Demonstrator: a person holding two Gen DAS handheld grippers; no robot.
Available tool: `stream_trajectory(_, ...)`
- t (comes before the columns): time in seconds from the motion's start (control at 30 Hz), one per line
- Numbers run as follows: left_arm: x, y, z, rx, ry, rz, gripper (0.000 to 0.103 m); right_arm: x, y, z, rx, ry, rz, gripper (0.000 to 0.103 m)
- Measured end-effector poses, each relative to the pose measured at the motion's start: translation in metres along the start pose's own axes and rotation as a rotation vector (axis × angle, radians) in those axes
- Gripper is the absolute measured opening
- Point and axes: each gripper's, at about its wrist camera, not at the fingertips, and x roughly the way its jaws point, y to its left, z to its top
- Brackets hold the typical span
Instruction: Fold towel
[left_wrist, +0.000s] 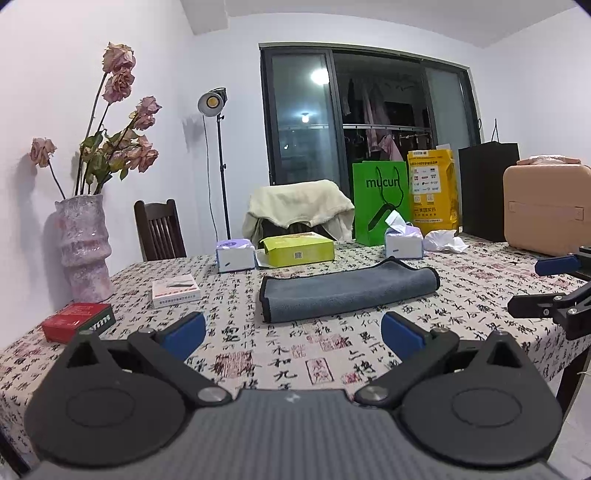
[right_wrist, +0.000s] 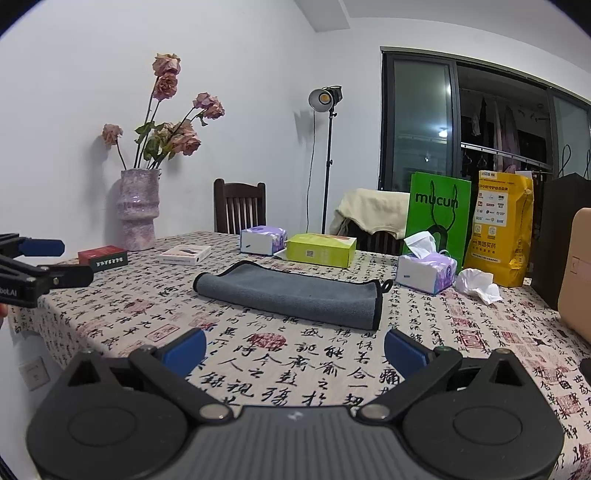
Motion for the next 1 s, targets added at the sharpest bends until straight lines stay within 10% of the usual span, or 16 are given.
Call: stream_trajectory(1.0,-0.085,-0.006,-0.031,-0.049,-0.014,-0.008,0.103,-0.081,0.026,-0.038,0.095,-0.082,0.068,0.103)
